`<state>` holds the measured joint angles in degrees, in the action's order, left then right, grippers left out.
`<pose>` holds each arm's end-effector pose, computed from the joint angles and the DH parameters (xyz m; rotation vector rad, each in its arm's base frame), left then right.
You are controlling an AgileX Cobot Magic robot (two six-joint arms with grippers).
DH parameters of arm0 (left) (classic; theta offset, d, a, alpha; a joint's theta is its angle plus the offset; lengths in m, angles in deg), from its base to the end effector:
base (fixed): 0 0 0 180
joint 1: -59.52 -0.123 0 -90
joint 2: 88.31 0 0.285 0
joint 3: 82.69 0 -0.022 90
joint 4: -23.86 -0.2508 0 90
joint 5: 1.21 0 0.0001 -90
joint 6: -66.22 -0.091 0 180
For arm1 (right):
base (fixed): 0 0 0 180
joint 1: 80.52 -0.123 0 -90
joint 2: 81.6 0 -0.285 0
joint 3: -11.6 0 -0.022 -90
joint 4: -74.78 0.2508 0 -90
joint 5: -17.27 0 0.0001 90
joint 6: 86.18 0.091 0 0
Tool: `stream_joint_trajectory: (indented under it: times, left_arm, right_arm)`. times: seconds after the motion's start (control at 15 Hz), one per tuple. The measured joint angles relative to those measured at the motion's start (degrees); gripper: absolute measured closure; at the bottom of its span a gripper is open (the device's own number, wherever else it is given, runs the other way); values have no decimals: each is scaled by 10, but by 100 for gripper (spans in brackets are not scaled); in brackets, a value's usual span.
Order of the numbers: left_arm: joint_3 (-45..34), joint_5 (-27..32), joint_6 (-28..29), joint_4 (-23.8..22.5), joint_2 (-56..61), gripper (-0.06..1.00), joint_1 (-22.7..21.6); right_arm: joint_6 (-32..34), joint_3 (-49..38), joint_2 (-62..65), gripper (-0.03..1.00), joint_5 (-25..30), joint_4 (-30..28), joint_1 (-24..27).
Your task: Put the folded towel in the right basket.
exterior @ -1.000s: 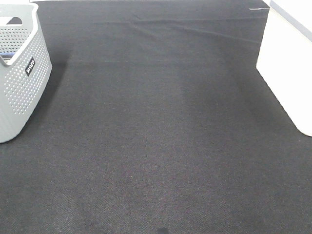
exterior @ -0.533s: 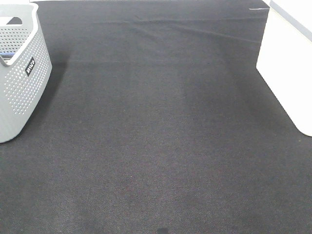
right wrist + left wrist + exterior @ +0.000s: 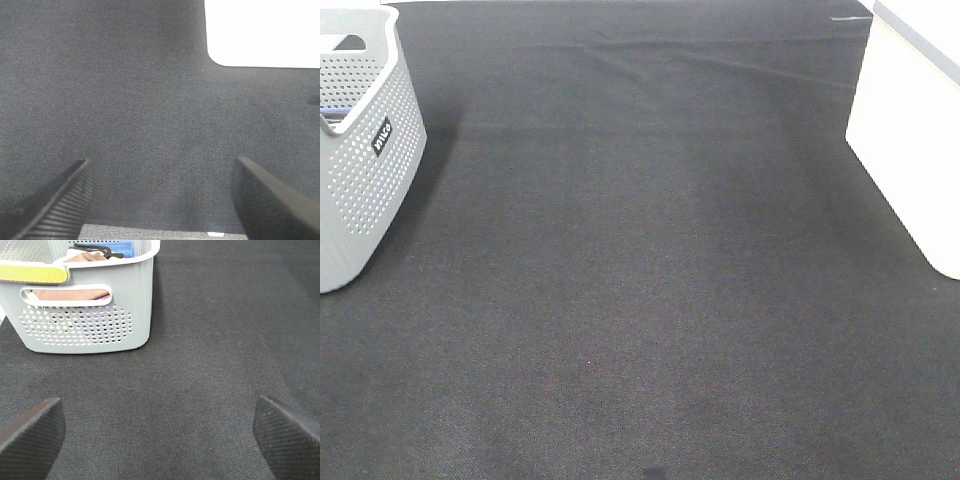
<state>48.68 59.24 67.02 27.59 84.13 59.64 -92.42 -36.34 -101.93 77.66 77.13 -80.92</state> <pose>-0.0052 -0.0051 0.2776 -0.0092 2.0351 -0.0879 0.0285 0.0034 0.2784 -0.1265 2.2411 -0.0041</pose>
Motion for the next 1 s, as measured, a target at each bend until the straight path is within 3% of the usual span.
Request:
stream_joint_trajectory:
  times: [0.27, 0.67, 1.0]
  left_arm:
    - [0, 0, 0, 0, 0, -2, 0]
    - [0, 0, 0, 0, 0, -2, 0]
    - [0, 0, 0, 0, 0, -2, 0]
  right_arm:
    - [0, 0, 6, 24, 0, 0, 0]
    - [0, 0, 126, 24, 5, 1, 0]
    - [0, 0, 129, 24, 5, 1, 0]
